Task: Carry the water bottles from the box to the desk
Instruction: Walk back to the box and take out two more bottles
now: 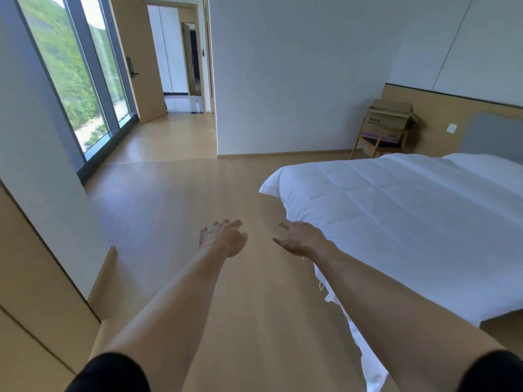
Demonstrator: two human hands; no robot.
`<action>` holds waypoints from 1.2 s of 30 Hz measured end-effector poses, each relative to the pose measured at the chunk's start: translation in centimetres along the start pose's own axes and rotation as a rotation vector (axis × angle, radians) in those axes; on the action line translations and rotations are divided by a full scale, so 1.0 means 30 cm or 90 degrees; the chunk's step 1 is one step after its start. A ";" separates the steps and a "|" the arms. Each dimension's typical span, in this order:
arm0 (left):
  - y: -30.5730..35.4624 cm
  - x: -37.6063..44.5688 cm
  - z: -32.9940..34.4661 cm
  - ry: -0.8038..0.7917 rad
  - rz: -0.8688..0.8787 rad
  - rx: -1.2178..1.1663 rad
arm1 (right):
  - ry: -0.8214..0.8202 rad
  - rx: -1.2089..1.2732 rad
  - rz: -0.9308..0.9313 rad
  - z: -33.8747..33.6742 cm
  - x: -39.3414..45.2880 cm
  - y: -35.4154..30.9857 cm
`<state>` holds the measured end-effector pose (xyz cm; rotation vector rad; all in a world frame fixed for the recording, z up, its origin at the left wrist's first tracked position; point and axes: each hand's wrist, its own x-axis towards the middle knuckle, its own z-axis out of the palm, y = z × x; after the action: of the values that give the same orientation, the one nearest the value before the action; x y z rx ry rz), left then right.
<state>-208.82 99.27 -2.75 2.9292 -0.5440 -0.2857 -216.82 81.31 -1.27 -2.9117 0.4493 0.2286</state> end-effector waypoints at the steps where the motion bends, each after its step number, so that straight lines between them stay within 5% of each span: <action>1: -0.004 0.050 -0.009 0.002 0.003 0.002 | -0.001 -0.003 0.003 -0.006 0.050 -0.003; 21: -0.018 1.230 -0.270 0.038 -0.074 0.025 | -0.029 0.025 -0.043 -0.188 1.330 0.074; 36: -0.042 2.014 -0.317 0.017 -0.031 0.019 | -0.026 0.004 -0.035 -0.286 2.063 0.056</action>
<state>-151.00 79.26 -3.35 2.9736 -0.4768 -0.2451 -157.97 60.47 -4.29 -2.9028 0.3624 0.2765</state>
